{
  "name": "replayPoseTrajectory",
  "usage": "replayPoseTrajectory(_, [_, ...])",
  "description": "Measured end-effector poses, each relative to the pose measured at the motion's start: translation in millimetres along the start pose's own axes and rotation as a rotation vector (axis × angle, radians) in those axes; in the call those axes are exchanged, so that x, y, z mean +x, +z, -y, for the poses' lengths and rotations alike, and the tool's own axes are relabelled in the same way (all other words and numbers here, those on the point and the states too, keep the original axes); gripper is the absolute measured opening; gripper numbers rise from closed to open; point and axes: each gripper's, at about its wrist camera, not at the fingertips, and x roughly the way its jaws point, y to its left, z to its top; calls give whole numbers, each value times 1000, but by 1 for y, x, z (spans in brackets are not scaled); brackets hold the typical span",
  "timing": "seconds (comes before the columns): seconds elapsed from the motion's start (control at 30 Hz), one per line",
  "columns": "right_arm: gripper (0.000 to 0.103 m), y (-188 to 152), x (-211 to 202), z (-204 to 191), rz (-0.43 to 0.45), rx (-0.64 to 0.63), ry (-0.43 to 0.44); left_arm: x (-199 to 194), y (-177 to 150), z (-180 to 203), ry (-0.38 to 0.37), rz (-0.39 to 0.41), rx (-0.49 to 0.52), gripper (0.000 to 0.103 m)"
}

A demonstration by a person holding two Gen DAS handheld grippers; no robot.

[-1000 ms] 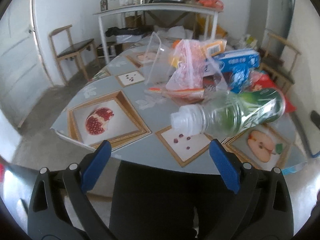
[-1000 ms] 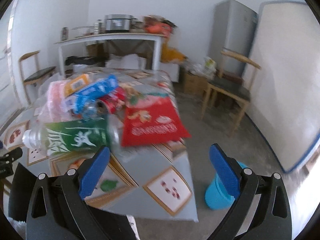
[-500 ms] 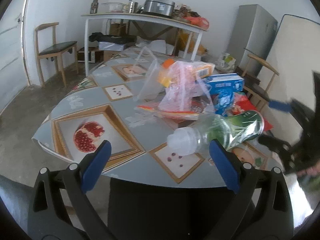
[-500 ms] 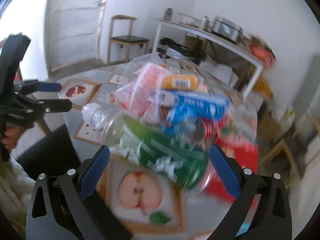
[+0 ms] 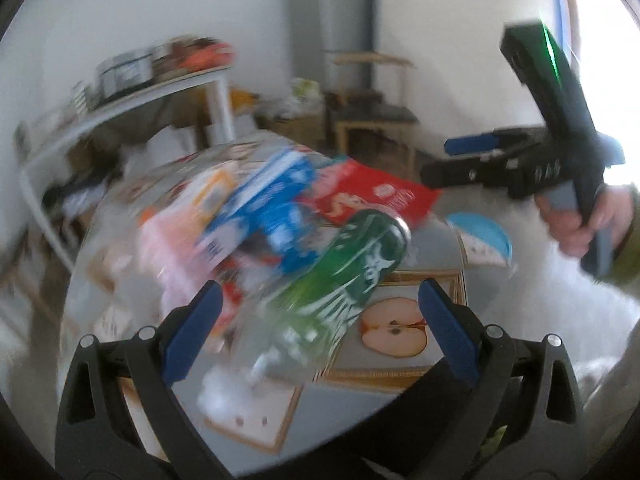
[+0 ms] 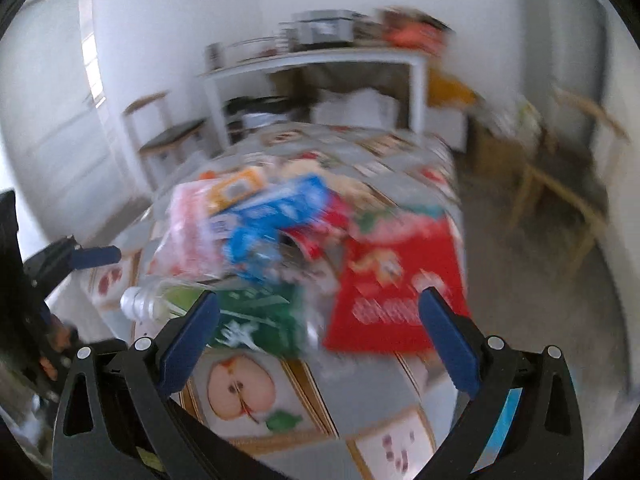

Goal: Collect trash
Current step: 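Reach the left tool to the green bottle while the right tool reaches the red snack bag, then grasp the green bottle with the left tool while the right tool grasps the red snack bag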

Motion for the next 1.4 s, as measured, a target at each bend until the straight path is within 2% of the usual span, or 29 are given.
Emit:
replayPoseTrajectory(0.1, [97,-14,-2,25,-3,134,-2,28,11,16,-30,-87,131,94])
replayPoseTrajectory(0.23, [97,-27,-3,52,3,244,14,59,17,39,28,-178,321,94])
replayPoseTrajectory(0.33, [97,-32,-2,67,13,292,29,75,19,53,59,-233,409,94])
replayPoseTrajectory(0.43, [97,-37,2,77,17,334,53,88,17,55,75,-280,443,94])
replayPoseTrajectory(0.5, [97,-41,5,82,13,354,69,96,20,54,78,-312,439,92])
replayPoseTrajectory(0.67, [97,-53,12,95,7,392,105,119,30,51,63,-394,392,73])
replayPoseTrajectory(0.77, [94,-55,14,103,7,414,116,129,34,54,70,-438,405,69])
replayPoseTrajectory(0.83, [93,-53,17,110,12,430,118,135,35,55,103,-463,417,65])
replayPoseTrajectory(0.97, [89,-43,31,128,-13,476,114,138,41,61,127,-493,396,61])
replayPoseTrajectory(1.13, [76,-29,68,152,-95,556,121,128,42,73,116,-517,340,60])
replayPoseTrajectory(1.27, [65,-17,100,163,-155,593,130,120,39,78,96,-543,253,59])
replayPoseTrajectory(1.33, [57,-13,112,160,-191,572,112,115,38,79,96,-544,220,59])
replayPoseTrajectory(1.37, [51,-14,115,157,-201,564,105,114,37,78,105,-541,195,59])
replayPoseTrajectory(1.4, [40,-14,116,153,-212,553,106,113,37,76,117,-535,176,59])
